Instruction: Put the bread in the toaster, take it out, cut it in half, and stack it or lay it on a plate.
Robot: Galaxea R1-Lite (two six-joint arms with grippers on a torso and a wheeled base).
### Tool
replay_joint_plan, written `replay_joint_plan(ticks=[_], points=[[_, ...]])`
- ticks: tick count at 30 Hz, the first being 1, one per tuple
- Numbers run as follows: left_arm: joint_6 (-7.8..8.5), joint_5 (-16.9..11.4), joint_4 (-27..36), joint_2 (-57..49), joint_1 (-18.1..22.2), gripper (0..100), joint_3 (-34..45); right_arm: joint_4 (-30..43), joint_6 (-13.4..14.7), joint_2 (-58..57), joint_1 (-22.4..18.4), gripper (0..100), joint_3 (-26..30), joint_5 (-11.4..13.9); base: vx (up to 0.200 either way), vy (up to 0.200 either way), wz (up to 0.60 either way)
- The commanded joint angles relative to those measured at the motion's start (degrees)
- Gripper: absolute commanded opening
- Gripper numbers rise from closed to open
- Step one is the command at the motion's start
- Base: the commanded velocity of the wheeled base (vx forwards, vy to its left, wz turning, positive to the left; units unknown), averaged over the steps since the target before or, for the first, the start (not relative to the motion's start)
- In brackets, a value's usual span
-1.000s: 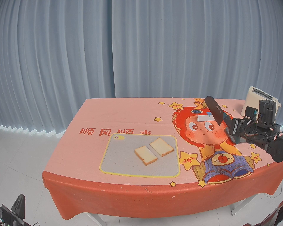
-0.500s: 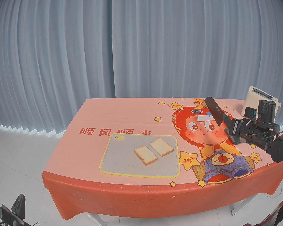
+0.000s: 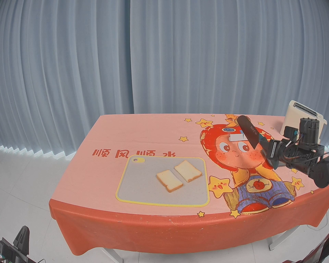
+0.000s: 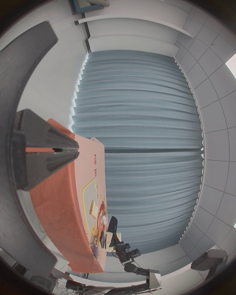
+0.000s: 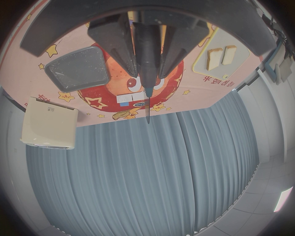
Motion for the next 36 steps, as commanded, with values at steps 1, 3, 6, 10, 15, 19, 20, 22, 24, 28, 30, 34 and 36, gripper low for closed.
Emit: replay_joint_plan(ticks=[1,3,6,10,15,19,20,22,24,28,30,34,36], points=[[-0.01,0.01,-0.01,-0.49,0.02,0,1.01,0.00,-0.14,1.26,-1.05,0,-0.02,0.55,0.000,0.000,0.00],[-0.01,0.01,-0.01,-0.49,0.02,0,1.01,0.00,-0.14,1.88,-1.67,0,-0.19,1.08,0.000,0.000,0.00],[-0.01,0.01,-0.01,-0.49,0.02,0,1.01,0.00,-0.14,2.76,-1.93,0,-0.54,1.08,0.000,0.000,0.00],[-0.01,0.01,-0.01,-0.49,0.02,0,1.01,0.00,-0.14,3.72,-2.19,0,-0.81,1.08,0.000,0.000,0.00],[-0.01,0.09,-0.10,-0.49,0.02,0,1.01,0.00,-0.32,5.04,-3.34,0,-1.42,1.08,0.000,0.000,0.00],[-0.01,0.01,-0.01,-0.49,0.02,0,1.01,0.00,-0.41,5.92,-4.04,0,-1.60,1.08,0.000,0.000,0.00],[-0.01,0.01,-0.01,-0.49,0.02,0,1.01,0.00,-0.41,6.10,-4.13,0,-1.69,1.08,0.000,0.000,0.00],[-0.01,0.01,-0.01,-0.49,0.02,0,1.01,0.00,-0.41,6.10,-4.13,0,-1.60,1.08,0.000,0.000,0.00],[-0.01,0.01,-0.01,-0.49,0.02,0,1.01,0.00,-0.41,6.18,-4.13,0,-1.60,1.08,0.000,0.000,0.00],[-0.01,0.01,-0.01,-0.49,0.02,0,1.01,0.00,-0.41,6.27,-4.13,0,-1.60,1.08,0.000,0.000,0.00],[-0.01,0.01,-0.01,-0.49,0.02,0,1.01,0.00,-0.41,6.27,-4.04,0,-1.60,1.08,0.000,0.000,0.00],[-0.01,0.01,-0.01,-0.49,0.02,0,1.01,0.00,-0.41,6.27,-3.86,0,-1.60,1.08,0.000,0.000,0.00],[-0.01,0.01,-0.01,-0.49,0.02,0,1.01,0.00,-0.41,6.10,-3.86,0,-1.60,1.08,0.000,0.000,0.00]])
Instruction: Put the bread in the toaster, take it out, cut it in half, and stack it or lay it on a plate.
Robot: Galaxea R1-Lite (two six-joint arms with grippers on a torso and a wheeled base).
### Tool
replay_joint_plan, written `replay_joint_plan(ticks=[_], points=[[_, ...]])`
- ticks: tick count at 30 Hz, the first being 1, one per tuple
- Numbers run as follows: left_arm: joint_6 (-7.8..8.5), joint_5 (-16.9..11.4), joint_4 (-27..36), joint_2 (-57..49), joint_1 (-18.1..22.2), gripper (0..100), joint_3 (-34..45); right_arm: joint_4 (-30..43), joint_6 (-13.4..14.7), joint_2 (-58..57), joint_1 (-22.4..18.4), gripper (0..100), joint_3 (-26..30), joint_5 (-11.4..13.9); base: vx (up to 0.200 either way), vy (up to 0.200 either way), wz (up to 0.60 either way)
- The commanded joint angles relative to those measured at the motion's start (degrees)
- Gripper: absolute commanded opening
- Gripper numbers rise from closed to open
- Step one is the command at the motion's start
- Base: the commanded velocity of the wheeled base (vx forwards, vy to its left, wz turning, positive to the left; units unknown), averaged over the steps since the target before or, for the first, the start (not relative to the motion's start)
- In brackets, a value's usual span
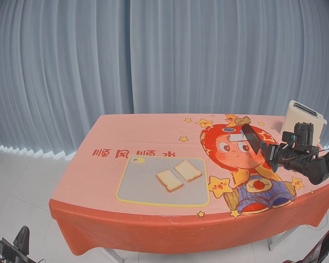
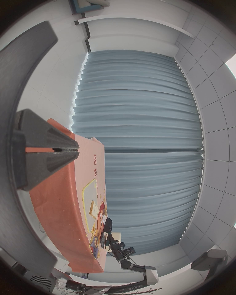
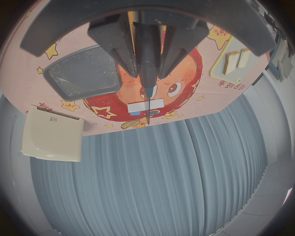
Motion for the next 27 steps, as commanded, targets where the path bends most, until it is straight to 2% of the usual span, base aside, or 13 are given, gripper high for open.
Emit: replay_joint_plan(ticks=[1,9,16,27], points=[[-0.01,0.01,-0.01,-0.49,0.02,0,1.01,0.02,0.01,-0.19,0.07,0,-0.06,0.02,0.000,0.000,0.00],[-0.01,0.01,-0.01,-0.49,0.02,0,1.01,-0.24,0.01,-0.45,0.25,0,0.02,0.02,0.000,0.000,0.00],[-0.01,0.01,-0.01,-0.49,0.02,0,1.01,-4.90,-0.08,0.61,0.16,0,1.08,0.02,0.000,0.000,0.00],[-0.01,0.01,-0.01,-0.49,0.02,0,1.01,-4.90,-0.08,1.66,0.34,0,1.08,0.02,0.000,0.000,0.00]])
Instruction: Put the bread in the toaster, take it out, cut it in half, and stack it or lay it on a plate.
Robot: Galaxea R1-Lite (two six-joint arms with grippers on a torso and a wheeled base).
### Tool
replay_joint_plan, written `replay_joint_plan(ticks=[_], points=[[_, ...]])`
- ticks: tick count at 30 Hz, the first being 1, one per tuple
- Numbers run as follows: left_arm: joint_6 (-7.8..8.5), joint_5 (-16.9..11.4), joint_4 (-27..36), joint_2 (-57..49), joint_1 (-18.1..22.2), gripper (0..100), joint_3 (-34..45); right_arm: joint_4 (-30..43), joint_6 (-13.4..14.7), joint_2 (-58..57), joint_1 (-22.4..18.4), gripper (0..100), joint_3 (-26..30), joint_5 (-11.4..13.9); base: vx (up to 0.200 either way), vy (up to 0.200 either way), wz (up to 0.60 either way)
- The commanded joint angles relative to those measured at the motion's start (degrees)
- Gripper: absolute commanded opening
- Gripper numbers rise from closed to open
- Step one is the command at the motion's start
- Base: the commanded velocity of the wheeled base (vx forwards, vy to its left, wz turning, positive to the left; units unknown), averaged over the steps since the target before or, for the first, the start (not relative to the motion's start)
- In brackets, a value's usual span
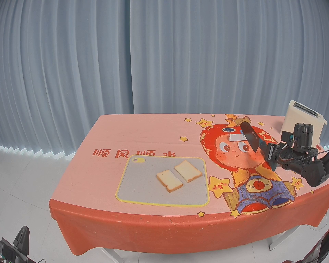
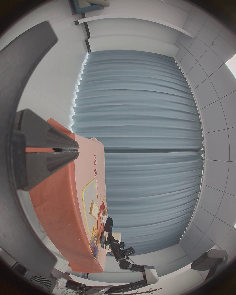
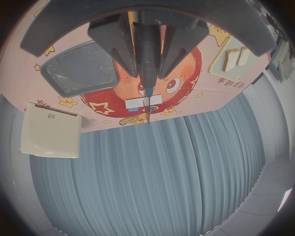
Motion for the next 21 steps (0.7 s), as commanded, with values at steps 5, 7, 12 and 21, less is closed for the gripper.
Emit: replay_joint_plan(ticks=[5,7,12,21], points=[[-0.01,-0.02,-0.01,-0.49,0.02,0,1.01,-0.02,-0.01,0.62,0.04,0,-0.04,0.02,0.000,0.000,0.00],[-0.01,-0.02,-0.01,-0.49,0.02,0,1.01,-0.02,-0.01,0.70,-0.04,0,-0.04,0.02,0.000,0.000,0.00],[-0.01,-0.02,-0.01,-0.49,0.02,0,1.01,-0.02,-0.01,1.06,-0.13,0,-0.13,0.02,0.000,0.000,0.00],[-0.01,-0.02,-0.01,-0.49,0.02,0,1.01,-0.02,-0.01,1.50,-0.22,0,-0.13,0.02,0.000,0.000,0.00]])
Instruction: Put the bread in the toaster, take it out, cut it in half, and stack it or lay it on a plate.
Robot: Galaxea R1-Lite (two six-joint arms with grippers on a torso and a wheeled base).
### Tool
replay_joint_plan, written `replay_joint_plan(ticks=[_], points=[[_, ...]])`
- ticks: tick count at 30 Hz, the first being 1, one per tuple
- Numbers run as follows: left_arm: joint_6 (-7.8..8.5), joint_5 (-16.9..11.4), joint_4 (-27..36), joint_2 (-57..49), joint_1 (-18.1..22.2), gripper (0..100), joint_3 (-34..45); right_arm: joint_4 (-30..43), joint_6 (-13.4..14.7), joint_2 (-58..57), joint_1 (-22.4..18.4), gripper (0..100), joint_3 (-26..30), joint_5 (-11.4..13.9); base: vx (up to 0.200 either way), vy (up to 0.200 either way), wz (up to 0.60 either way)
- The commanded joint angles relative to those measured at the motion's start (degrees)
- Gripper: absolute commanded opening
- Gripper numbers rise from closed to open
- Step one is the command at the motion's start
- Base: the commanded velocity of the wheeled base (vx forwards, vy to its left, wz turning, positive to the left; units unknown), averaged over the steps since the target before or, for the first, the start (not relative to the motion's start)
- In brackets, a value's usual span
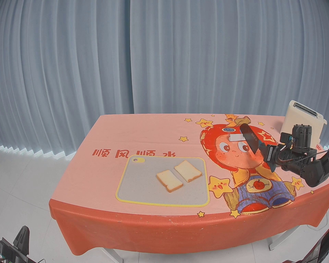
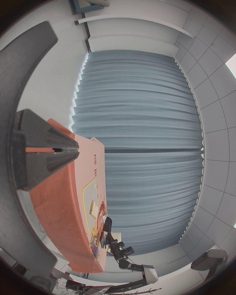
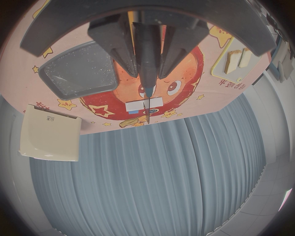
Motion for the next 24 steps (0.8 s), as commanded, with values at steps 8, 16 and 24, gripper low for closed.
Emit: replay_joint_plan(ticks=[8,16,24], points=[[-0.01,-0.02,-0.01,-0.49,0.02,0,1.01,-0.02,-0.01,1.30,-0.15,0,-0.13,0.02,0.000,0.000,0.00],[-0.01,0.07,-0.01,-0.49,0.02,0,1.01,-0.02,-0.01,1.21,0.03,0,0.04,-0.07,0.000,0.000,0.00],[-0.01,-0.02,-0.01,-0.49,0.02,0,1.01,0.06,-0.01,1.04,0.03,0,0.13,-0.07,0.000,0.000,0.00]])
